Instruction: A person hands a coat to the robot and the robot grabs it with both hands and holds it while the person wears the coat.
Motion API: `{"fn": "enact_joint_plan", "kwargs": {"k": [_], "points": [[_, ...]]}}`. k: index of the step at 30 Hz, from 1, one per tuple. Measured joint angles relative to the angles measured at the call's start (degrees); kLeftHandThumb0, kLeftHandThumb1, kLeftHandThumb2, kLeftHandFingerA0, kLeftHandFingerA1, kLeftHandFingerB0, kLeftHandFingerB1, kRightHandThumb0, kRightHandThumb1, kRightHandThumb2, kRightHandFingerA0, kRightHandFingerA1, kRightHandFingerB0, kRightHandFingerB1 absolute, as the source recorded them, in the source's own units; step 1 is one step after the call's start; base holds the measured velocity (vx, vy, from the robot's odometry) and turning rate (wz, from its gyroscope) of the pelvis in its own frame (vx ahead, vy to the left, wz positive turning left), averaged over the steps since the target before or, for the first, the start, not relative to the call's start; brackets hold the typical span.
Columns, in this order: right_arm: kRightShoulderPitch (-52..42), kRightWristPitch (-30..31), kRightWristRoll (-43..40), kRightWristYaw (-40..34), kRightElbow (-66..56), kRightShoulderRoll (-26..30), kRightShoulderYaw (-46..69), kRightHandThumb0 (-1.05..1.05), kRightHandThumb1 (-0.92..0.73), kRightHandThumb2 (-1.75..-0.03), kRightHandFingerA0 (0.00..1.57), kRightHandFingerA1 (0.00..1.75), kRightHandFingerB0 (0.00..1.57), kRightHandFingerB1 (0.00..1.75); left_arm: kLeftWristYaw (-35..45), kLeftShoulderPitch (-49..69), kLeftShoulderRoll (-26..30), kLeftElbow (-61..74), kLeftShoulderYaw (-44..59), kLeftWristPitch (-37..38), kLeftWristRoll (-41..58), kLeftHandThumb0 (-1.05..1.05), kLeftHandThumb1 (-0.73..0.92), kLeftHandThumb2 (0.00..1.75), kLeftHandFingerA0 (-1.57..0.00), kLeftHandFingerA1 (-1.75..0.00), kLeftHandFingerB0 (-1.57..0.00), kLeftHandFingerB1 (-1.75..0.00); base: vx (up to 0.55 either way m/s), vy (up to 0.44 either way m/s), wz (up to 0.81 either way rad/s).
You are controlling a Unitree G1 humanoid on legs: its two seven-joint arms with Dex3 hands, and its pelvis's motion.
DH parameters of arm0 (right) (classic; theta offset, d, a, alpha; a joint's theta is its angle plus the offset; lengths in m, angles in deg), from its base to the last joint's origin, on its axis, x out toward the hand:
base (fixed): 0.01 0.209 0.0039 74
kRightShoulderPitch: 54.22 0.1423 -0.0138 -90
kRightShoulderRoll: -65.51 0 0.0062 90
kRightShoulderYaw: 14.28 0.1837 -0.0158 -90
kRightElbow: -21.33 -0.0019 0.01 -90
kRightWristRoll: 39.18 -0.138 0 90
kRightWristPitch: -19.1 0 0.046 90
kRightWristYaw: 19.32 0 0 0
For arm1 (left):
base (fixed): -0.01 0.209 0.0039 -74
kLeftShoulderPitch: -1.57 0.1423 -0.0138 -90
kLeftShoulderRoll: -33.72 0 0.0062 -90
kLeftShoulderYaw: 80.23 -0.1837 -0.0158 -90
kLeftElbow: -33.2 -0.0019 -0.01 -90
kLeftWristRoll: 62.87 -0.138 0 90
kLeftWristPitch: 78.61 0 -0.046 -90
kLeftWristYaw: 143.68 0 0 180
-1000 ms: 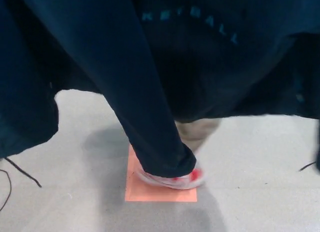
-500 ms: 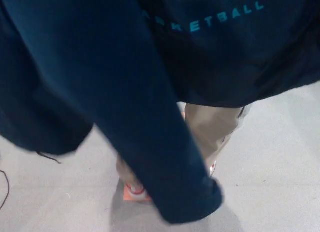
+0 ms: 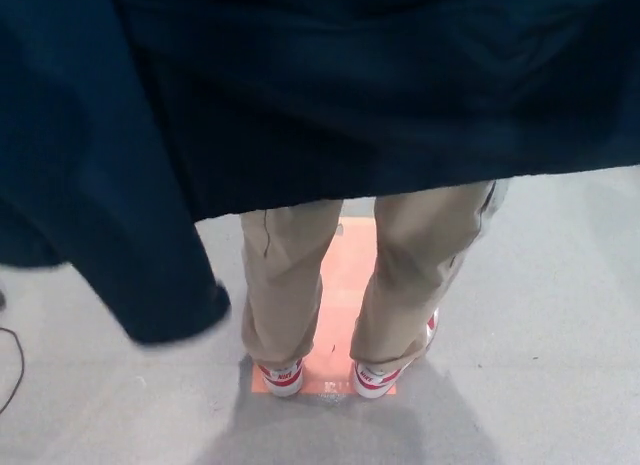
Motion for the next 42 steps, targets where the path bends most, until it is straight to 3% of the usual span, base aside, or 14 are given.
{"fn": "enact_joint_plan", "kwargs": {"k": [14,17,19,20,22,23,24,25,26,27,28,29,30,42], "points": [[0.0,0.4,-0.6,0.0,0.0,0.1,-0.4,-0.19,-0.66,-0.64,0.95,1.64,0.80,0.72,0.1,-0.3,1.0,-0.1,-0.3,-0.2,0.1,-0.25,0.61,0.60,-0.89,-1.67,-0.63,-0.98,0.00,0.000,0.00],[0.0,0.7,-0.8,0.0,0.0,0.4,-0.4,-0.20,-0.66,-0.64,0.95,1.61,0.81,0.67,0.0,-0.7,1.3,-0.1,-0.4,-0.5,0.1,-0.32,0.50,0.66,-1.01,-1.56,-0.60,-0.91,0.00,0.000,0.00],[0.0,1.0,-0.9,0.0,0.0,0.6,-0.5,-0.20,-0.66,-0.64,0.96,1.63,0.81,0.69,0.0,-0.9,1.5,0.0,-0.4,-0.7,0.2,-0.24,0.63,0.58,-0.91,-1.66,-0.63,-0.98,0.00,0.000,0.00],[0.0,1.1,-1.0,0.0,0.0,0.8,-0.5,-0.21,-0.66,-0.64,0.96,1.63,0.81,0.68,-0.1,-0.9,1.6,0.0,-0.4,-0.7,0.3,-0.32,0.50,0.67,-1.03,-1.57,-0.59,-0.92,0.00,0.000,0.00],[0.0,1.1,-1.1,0.0,0.0,0.8,-0.6,-0.20,-0.69,-0.60,0.98,1.57,0.81,0.63,-0.1,-1.0,1.7,0.0,-0.4,-0.8,0.3,-0.33,0.50,0.69,-1.05,-1.56,-0.60,-0.92,0.00,0.000,0.00],[0.0,1.1,-1.2,0.0,0.0,0.8,-0.7,-0.23,-0.73,-0.61,1.00,1.54,0.74,0.62,-0.1,-1.0,1.7,0.0,-0.4,-0.8,0.4,-0.31,0.62,0.64,-0.90,-1.61,-0.64,-0.77,0.00,0.000,0.00],[0.0,1.1,-1.2,0.1,0.0,0.8,-0.7,-0.23,-0.73,-0.61,1.00,1.54,0.74,0.62,-0.1,-1.0,1.7,0.0,-0.4,-0.8,0.4,-0.31,0.62,0.64,-0.90,-1.61,-0.64,-0.77,0.00,0.000,0.00],[0.0,1.1,-1.3,0.2,-0.1,0.8,-0.7,-0.52,-0.71,-0.62,0.85,1.15,0.30,0.32,0.0,-1.0,1.7,0.0,-0.3,-0.8,0.6,-0.34,0.68,0.60,-0.77,-1.14,-0.40,-0.35,0.02,-0.010,0.09],[0.0,1.1,-1.5,0.5,-0.1,0.8,-0.6,-0.69,-0.59,-0.91,0.55,0.63,0.07,0.29,0.2,-1.0,1.7,0.0,-0.1,-0.9,0.8,-0.57,0.59,0.86,-0.29,-0.55,-0.13,-0.40,0.02,-0.010,0.07],[0.0,1.3,-1.7,0.9,-0.1,0.7,-0.5,-0.69,-0.59,-0.91,0.55,0.63,0.07,0.29,0.4,-1.0,1.7,0.0,0.0,-1.1,1.0,-0.57,0.59,0.86,-0.29,-0.55,-0.13,-0.40,0.00,0.000,0.00],[0.0,1.7,-1.9,1.7,0.0,0.5,-0.5,-0.78,-0.75,-0.64,0.18,0.30,0.00,0.10,0.6,-1.0,1.7,-0.1,0.1,-1.5,1.3,-0.71,0.59,0.87,-0.05,-0.32,-0.03,-0.22,0.00,0.000,0.00],[0.0,2.0,-2.0,2.3,0.0,0.4,-0.5,-0.90,-0.63,-0.97,0.13,0.22,0.00,0.05,0.7,-1.0,1.7,-0.1,0.2,-1.8,1.5,-0.78,0.60,0.95,0.00,-0.19,0.00,-0.18,0.00,0.000,0.00],[0.0,2.3,-2.1,2.8,0.1,0.4,-0.5,-0.89,-0.59,-0.98,0.00,0.08,0.00,0.07,0.9,-1.0,1.6,-0.1,0.3,-2.1,1.6,-0.98,0.69,0.99,0.00,0.00,0.00,-0.03,0.00,0.000,0.00],[0.0,4.8,-4.9,12.4,0.2,0.0,1.7,-1.01,-0.70,-1.02,0.00,0.00,0.00,0.00,5.7,-1.0,0.9,-0.3,2.0,-6.6,4.5,-1.04,0.72,1.04,0.00,0.00,0.00,-0.02,0.00,0.000,0.00]]}}
